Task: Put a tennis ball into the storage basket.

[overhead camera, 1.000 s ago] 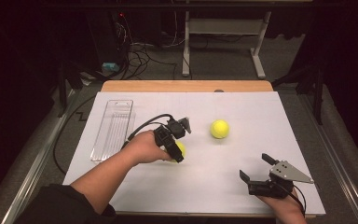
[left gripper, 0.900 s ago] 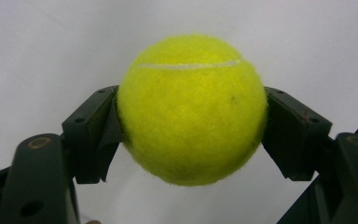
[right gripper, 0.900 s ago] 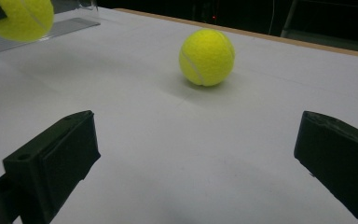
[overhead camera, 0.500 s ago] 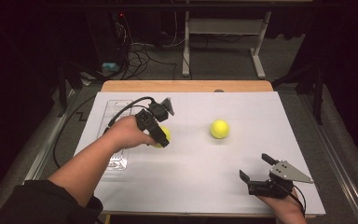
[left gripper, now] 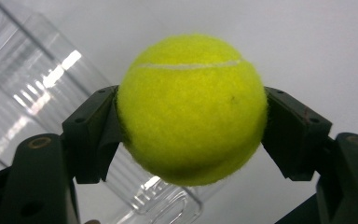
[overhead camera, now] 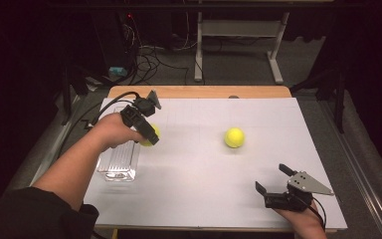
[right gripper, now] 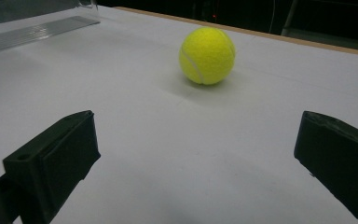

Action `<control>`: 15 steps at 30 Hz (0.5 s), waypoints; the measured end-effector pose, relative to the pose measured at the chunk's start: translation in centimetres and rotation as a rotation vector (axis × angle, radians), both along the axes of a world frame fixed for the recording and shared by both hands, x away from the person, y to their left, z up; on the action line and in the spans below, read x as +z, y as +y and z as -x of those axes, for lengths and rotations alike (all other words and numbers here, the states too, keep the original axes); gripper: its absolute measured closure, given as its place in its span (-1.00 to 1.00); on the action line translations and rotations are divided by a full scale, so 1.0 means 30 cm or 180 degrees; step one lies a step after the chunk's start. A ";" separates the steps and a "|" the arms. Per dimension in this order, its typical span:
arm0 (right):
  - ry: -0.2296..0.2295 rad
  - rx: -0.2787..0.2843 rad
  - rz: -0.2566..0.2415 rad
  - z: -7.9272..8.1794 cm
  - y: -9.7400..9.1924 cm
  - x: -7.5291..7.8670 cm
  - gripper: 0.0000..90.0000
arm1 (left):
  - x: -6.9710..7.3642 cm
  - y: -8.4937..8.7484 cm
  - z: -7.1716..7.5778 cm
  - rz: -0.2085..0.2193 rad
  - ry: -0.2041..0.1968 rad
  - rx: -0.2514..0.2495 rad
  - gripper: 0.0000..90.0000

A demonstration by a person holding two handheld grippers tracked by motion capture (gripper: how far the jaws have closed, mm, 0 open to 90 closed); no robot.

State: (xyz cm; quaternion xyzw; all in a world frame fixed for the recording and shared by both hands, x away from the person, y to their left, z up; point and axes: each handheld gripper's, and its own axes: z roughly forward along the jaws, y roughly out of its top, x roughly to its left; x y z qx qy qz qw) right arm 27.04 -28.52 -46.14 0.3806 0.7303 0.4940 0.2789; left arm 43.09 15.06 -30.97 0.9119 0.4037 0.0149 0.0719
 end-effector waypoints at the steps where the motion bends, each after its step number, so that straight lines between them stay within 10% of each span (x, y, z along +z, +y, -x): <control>1: 0.0000 0.0001 0.0002 0.000 0.000 0.000 -1.00 | 0.000 0.014 -0.005 -0.0011 0.0005 0.0038 -0.41; 15: 0.0003 0.0005 0.0010 0.000 0.001 -0.003 -1.00 | -0.010 0.190 -0.085 -0.0118 0.0044 0.0560 -0.41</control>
